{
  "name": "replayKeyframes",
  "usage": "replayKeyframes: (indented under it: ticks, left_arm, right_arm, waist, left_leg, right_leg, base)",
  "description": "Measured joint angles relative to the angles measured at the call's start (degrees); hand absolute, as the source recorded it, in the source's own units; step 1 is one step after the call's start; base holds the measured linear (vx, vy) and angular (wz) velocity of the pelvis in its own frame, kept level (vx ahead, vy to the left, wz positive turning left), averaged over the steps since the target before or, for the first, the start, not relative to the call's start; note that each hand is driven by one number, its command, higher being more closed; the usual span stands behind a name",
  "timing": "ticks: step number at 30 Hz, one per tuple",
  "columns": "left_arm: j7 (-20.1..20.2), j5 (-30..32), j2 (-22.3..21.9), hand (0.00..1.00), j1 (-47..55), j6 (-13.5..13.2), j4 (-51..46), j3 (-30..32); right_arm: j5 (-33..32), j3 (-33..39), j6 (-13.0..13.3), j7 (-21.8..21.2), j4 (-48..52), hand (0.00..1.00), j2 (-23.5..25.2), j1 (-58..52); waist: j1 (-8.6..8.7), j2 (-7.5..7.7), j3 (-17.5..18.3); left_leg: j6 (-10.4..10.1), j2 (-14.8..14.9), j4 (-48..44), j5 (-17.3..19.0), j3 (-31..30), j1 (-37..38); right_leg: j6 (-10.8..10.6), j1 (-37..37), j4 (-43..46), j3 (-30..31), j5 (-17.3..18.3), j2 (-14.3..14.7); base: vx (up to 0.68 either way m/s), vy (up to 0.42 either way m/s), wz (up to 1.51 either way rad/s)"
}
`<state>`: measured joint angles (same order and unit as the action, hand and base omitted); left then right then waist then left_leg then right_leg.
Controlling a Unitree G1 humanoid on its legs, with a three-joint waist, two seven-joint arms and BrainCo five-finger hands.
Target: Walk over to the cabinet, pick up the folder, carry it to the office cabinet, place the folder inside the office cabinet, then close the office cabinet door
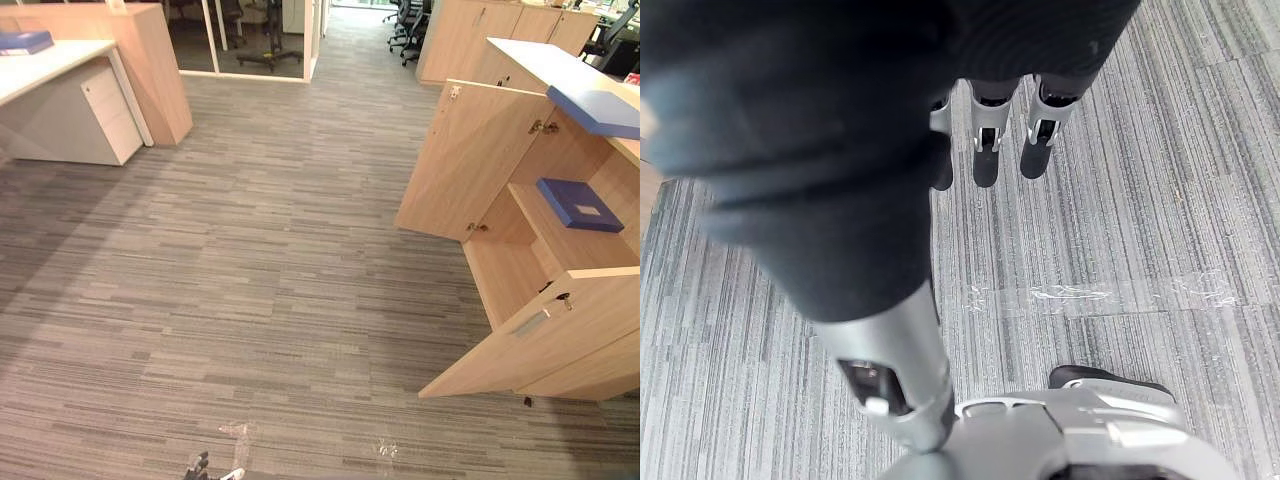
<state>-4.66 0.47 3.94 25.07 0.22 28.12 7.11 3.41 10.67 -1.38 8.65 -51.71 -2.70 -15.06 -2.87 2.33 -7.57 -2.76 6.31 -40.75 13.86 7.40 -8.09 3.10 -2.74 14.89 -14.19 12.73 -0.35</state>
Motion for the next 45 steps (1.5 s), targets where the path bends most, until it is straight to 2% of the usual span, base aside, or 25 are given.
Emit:
replayKeyframes:
  ticks: [2, 6, 9, 10, 11, 13, 14, 15, 16, 17, 18, 21, 23, 26, 27, 28, 29, 30, 31, 33, 34, 35, 38, 43, 45]
  left_arm:
    - [-0.19, -0.04, -1.69, 0.00, 1.56, -0.10, -3.52, 1.27]
    - [-0.43, -0.50, -2.81, 0.00, 2.06, -0.62, -4.53, 2.37]
    - [-1.08, -0.68, -3.37, 0.00, 1.55, -0.70, -3.88, 2.89]
    - [-1.33, -0.76, -3.34, 0.00, 1.03, -0.71, -2.91, 3.12]
    - [-1.85, -0.63, -2.80, 0.00, -0.47, -0.43, -1.10, 3.94]
    - [-2.32, -0.64, -2.89, 0.00, -1.35, -0.53, -0.86, 4.00]
    - [-2.65, -1.13, -2.87, 0.00, -1.83, -0.54, -0.46, 3.82]
    - [-2.62, -1.57, -3.04, 0.00, -1.69, -0.57, -0.45, 2.98]
    - [-2.58, -1.66, -3.14, 0.00, -1.76, -0.64, -0.46, 2.45]
    - [-2.51, -1.76, -3.06, 0.00, -2.36, -0.74, -0.28, 1.02]
    - [-2.46, -1.75, -2.99, 0.00, -2.99, -0.79, 0.57, -0.07]
    - [-2.31, -1.64, -2.54, 0.00, -4.57, -0.55, 3.05, -3.30]
    - [-2.18, -1.79, -2.77, 0.00, -6.09, -0.32, 2.91, -4.54]
    - [-1.72, -2.47, -3.00, 0.00, -7.20, -0.24, 2.63, -5.23]
    - [-1.59, -2.47, -2.99, 0.00, -7.50, -0.23, 2.37, -5.23]
    - [-1.30, -2.38, -2.58, 0.00, -7.95, -0.14, 1.71, -5.55]
    - [-1.13, -2.28, -1.95, 0.00, -7.87, 0.14, 1.65, -5.58]
    - [-1.07, -2.28, -2.11, 0.00, -7.73, 0.46, 1.59, -5.56]
    - [-1.07, -2.30, -2.99, 0.00, -7.75, 0.74, 1.47, -5.54]
    - [-1.01, -2.31, -3.37, 0.00, -8.10, 0.87, 0.81, -5.16]
    - [-0.98, -2.40, -3.98, 0.00, -8.25, 0.98, -0.26, -4.23]
    - [-0.95, -2.77, -5.63, 0.00, -8.03, 0.88, -1.83, -2.34]
    - [-0.94, -3.37, -5.92, 0.00, -7.58, 0.86, -1.73, -1.73]
    - [-1.65, -5.34, -6.02, 0.00, -6.24, 0.30, -3.36, 0.67]
    - [-2.60, -6.52, -6.30, 0.00, -5.21, 0.07, -3.61, 1.51]
  right_arm:
    - [-0.02, -1.33, -0.03, 0.36, -0.01, 0.00, -0.72, 0.44]
    - [0.00, -1.30, -0.02, 0.32, -0.39, 0.00, -0.75, 1.43]
    - [0.02, 0.04, 0.01, 0.31, -3.85, 0.00, -0.64, 2.96]
    - [0.03, 1.84, -0.01, 0.24, -5.06, 0.00, -0.38, 3.25]
    - [0.05, 4.36, -0.14, -0.03, -6.36, 0.00, 0.23, 4.02]
    - [0.04, 6.82, -0.49, -0.52, -7.13, 0.00, 0.24, 4.76]
    - [0.03, 8.44, -1.12, -0.83, -7.65, 0.00, 0.31, 5.83]
    - [0.02, 9.18, -1.26, -1.10, -7.27, 0.00, -0.05, 6.10]
    - [-0.01, 9.96, -1.30, -1.24, -6.87, 0.00, -0.14, 6.16]
    - [-0.24, 10.53, -1.10, -1.42, -5.48, 0.00, -0.06, 6.20]
    - [-0.26, 10.46, -1.15, -1.39, -4.62, 0.00, -0.05, 6.37]
    - [-1.36, 8.70, -0.40, -1.33, -2.63, 0.00, 0.42, 6.48]
    - [-2.22, 7.23, 0.70, -1.31, 0.30, 0.00, 0.93, 6.71]
    - [-2.28, 7.13, 0.91, -1.02, 2.34, 0.00, 1.80, 6.39]
    - [-2.29, 7.14, 0.90, -0.95, 2.66, 0.00, 2.01, 6.13]
    - [-2.31, 7.24, 0.90, -0.90, 2.55, 0.00, 2.44, 5.65]
    - [-2.32, 7.31, 0.63, -0.84, 2.47, 0.00, 3.39, 5.09]
    - [-2.32, 7.34, 0.58, -0.83, 2.46, 0.00, 3.53, 4.87]
    - [-2.30, 7.69, 0.54, -0.87, 2.61, 0.00, 2.50, 4.73]
    - [-2.36, 7.74, 0.49, -0.74, 2.39, 0.00, 2.65, 4.22]
    - [-2.45, 7.96, 0.47, -0.72, 2.49, 0.00, 2.68, 3.97]
    - [-2.59, 8.56, 0.44, -0.67, 2.64, 0.00, 2.30, 3.86]
    - [-2.79, 8.26, 0.14, -0.62, 2.47, 0.00, 2.07, 3.73]
    - [-3.52, 8.18, -0.30, -0.15, 0.12, 0.00, 1.49, 4.32]
    - [-3.53, 7.19, -0.27, 0.09, -0.39, 0.00, 1.16, 4.68]
  waist:
    - [-0.50, 0.08, -0.07]
    - [-0.89, 0.37, -0.28]
    - [-1.69, 0.07, 0.16]
    - [-2.17, -0.11, 0.86]
    - [-1.96, 0.69, 1.80]
    - [-1.92, 0.58, 2.65]
    - [-1.48, 0.54, 2.61]
    - [-0.84, -0.26, 2.89]
    - [-0.40, -0.62, 2.90]
    - [1.51, -0.91, 3.00]
    - [2.30, -1.08, 3.11]
    - [2.95, -1.04, 3.03]
    - [3.30, -0.70, 0.31]
    - [3.57, -0.66, -1.63]
    - [3.61, -0.63, -1.60]
    - [3.62, 0.16, -1.63]
    - [3.11, 2.21, -1.54]
    - [3.15, 2.04, -1.48]
    - [3.19, 0.00, -1.04]
    - [3.82, -0.59, -0.78]
    - [4.42, -1.10, -1.11]
    - [3.80, -2.51, -2.00]
    - [2.21, -3.22, -2.52]
    - [0.56, -2.23, -3.04]
    - [0.08, -1.94, -3.13]
  left_leg:
    - [0.82, 2.24, -7.05, 1.75, 1.37, -8.01]
    - [-0.83, 1.89, 4.10, 0.64, -0.29, -12.70]
    - [-1.87, 1.87, 18.02, -5.23, -2.82, -12.38]
    - [-2.70, 0.97, 17.73, -12.25, -1.42, -11.88]
    - [0.10, -1.38, 15.55, -10.25, 1.09, -11.79]
    - [2.58, -3.44, 14.55, -7.92, 4.00, -10.45]
    - [3.82, -5.66, 16.45, -7.14, 5.69, -6.55]
    - [4.92, -7.89, 20.41, -6.82, 5.79, -1.12]
    - [5.32, -8.93, 22.81, -6.69, 5.87, 1.85]
    - [5.41, -11.44, 28.30, -6.69, 5.93, 8.41]
    - [5.40, -12.20, 31.45, -6.68, 5.90, 11.67]
    - [5.37, -12.13, 35.08, -6.66, 6.23, 16.47]
    - [4.83, -11.89, 35.47, -6.33, 7.31, 19.35]
    - [3.37, -12.11, 36.39, -3.74, 9.42, 23.41]
    - [3.72, -12.11, 36.62, -2.22, 10.11, 23.99]
    - [6.00, -12.45, 36.39, 1.40, 11.95, 24.50]
    - [5.09, -13.59, 34.70, 4.01, 12.72, 24.92]
    - [4.78, -13.19, 33.15, 5.60, 13.06, 25.05]
    - [3.31, -10.60, 29.82, 8.43, 14.17, 24.90]
    - [1.66, -7.22, 19.98, 9.44, 15.80, 22.06]
    - [1.30, -4.52, 11.27, 9.24, 16.44, 19.37]
    - [1.39, 1.77, -7.61, 5.54, 15.88, 13.74]
    - [1.79, 8.93, -31.06, 3.44, 11.93, 3.57]
    - [1.73, 9.81, -20.81, 3.61, 6.83, -7.39]
    - [1.14, 7.08, -9.57, 3.48, 1.70, -9.97]
  right_leg:
    - [-0.83, -1.18, -0.16, 0.56, 1.26, -1.10]
    - [-4.23, -4.72, -0.93, 2.51, 3.00, -4.46]
    - [-8.94, -8.73, -4.91, 5.31, 3.88, -8.25]
    - [-11.03, -10.39, -6.50, 6.99, 3.48, -11.01]
    - [-13.56, -9.38, -5.30, 7.52, 1.64, -14.53]
    - [-12.39, -6.58, -0.66, 8.07, -1.91, -18.50]
    - [-10.29, -4.84, 5.10, 7.81, -6.05, -21.38]
    - [-3.92, -1.97, 13.52, 5.72, -11.75, -24.62]
    - [-0.67, -0.49, 19.13, 3.70, -13.21, -26.88]
    - [3.78, 2.94, 33.32, -3.46, -13.26, -32.17]
    - [3.87, 4.31, 38.67, -7.08, -12.75, -33.54]
    - [0.14, 10.17, 44.24, -11.69, -6.68, -30.45]
    - [-3.08, 16.29, 44.52, -14.43, -1.76, -25.08]
    - [-3.27, 18.30, 35.06, -25.53, -0.37, -20.34]
    - [-3.02, 18.51, 32.69, -28.14, -0.47, -19.46]
    - [0.72, 18.58, 28.51, -33.04, -0.85, -18.54]
    - [6.60, 17.92, 24.23, -35.78, 0.49, -18.21]
    - [8.72, 17.07, 22.92, -35.85, 2.91, -17.18]
    - [8.53, 15.83, 21.93, -36.00, 4.95, -14.13]
    - [7.80, 14.44, 20.01, -35.75, 6.28, -11.20]
    - [7.62, 12.65, 17.98, -35.51, 6.38, -9.02]
    - [7.08, 8.90, 14.08, -32.73, 6.49, -4.12]
    - [5.52, 3.83, 12.21, -26.40, 8.21, -0.04]
    - [1.99, -3.12, 7.01, -15.61, 8.51, 0.00]
    - [0.55, -5.00, 5.18, -11.93, 8.25, -0.84]
  base:
    - [0.20, 0.006, -0.10]
    - [0.41, 0.190, -0.21]
    - [0.53, 0.387, -0.65]
    - [0.50, 0.444, -0.78]
    - [0.60, 0.568, -0.84]
    - [0.55, 0.548, -0.66]
    - [0.67, 0.612, -0.77]
    - [0.56, 0.492, -0.72]
    - [0.51, 0.464, -0.35]
    - [0.42, 0.425, -0.06]
    - [0.42, 0.425, 0.04]
    - [0.33, 0.264, -0.15]
    - [0.27, 0.110, -0.32]
    - [0.23, 0.019, -0.22]
    - [0.21, -0.006, 0.00]
    - [0.23, -0.051, -0.10]
    - [0.24, -0.086, -0.15]
    - [0.30, -0.125, -0.39]
    - [0.36, -0.125, -0.37]
    - [0.40, -0.130, -0.31]
    - [0.51, -0.166, -0.57]
    - [0.42, -0.136, -0.84]
    - [0.42, -0.011, -1.27]
    - [0.43, 0.099, -1.07]
    - [0.31, 0.163, -0.97]
